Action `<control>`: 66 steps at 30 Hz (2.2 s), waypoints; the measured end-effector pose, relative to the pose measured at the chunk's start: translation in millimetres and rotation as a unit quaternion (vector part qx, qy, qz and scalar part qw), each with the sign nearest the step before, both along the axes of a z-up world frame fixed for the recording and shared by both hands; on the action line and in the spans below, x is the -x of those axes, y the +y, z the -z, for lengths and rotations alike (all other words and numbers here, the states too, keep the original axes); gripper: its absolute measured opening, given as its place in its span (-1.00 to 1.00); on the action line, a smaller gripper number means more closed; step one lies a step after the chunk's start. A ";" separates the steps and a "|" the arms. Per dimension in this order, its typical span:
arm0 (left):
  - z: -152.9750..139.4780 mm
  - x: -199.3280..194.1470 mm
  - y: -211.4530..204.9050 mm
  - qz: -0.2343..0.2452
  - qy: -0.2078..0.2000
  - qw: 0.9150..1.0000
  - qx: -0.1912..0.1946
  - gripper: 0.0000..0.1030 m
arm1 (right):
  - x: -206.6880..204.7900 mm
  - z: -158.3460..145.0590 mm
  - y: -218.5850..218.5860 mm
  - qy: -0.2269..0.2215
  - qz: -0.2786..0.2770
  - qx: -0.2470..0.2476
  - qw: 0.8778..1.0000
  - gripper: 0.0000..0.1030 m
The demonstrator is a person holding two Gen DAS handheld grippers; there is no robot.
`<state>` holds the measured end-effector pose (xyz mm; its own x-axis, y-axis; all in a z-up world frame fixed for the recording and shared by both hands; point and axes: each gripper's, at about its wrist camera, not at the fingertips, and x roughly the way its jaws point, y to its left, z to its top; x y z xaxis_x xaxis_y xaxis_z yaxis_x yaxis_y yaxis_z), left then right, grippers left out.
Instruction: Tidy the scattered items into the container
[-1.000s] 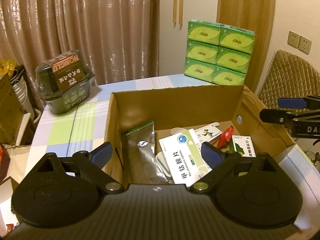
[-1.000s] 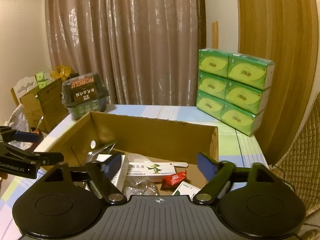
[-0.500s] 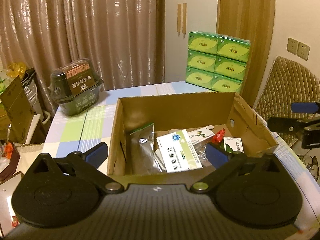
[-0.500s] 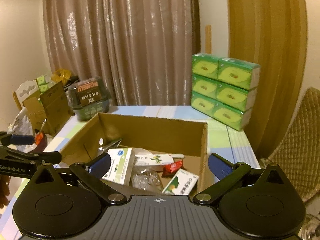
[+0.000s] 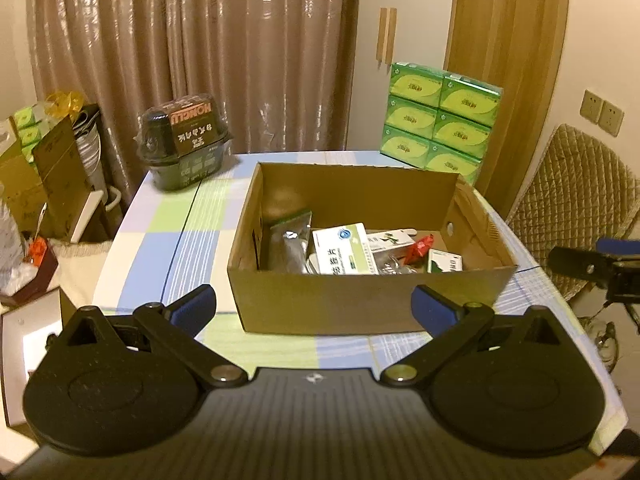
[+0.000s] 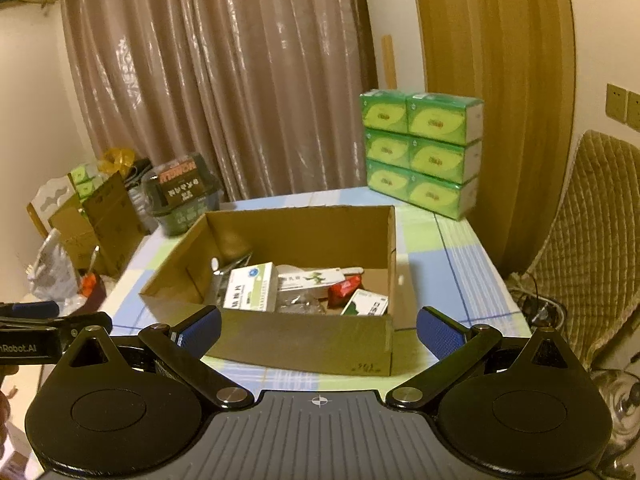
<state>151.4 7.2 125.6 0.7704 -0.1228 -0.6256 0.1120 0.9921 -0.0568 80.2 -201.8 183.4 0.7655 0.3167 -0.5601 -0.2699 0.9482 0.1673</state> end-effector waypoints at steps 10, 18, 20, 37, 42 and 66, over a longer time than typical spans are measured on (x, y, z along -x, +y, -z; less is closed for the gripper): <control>-5.6 48.8 -3.7 -0.028 0.016 0.999 0.012 0.98 | 39.2 -1.3 -4.2 0.012 0.001 0.015 1.000 0.96; -2.6 77.5 -11.7 -0.033 0.018 0.999 0.004 0.98 | 65.0 -1.0 -3.3 0.013 -0.013 0.037 0.999 0.96; -2.6 83.7 -12.9 -0.032 0.018 0.999 0.004 0.98 | 70.9 -1.3 -1.8 0.010 -0.014 0.043 0.999 0.96; -8.9 124.0 -12.2 -0.048 0.005 0.999 0.013 0.98 | 105.3 -6.9 -3.4 -0.005 -0.016 0.052 0.999 0.96; -10.5 126.9 -6.7 -0.057 0.003 0.998 0.026 0.98 | 108.2 -7.4 -3.1 -0.007 -0.015 0.051 0.999 0.96; -9.3 127.2 -12.2 -0.053 0.000 0.999 0.011 0.98 | 105.4 -3.7 -9.3 0.002 -0.005 0.049 0.999 0.96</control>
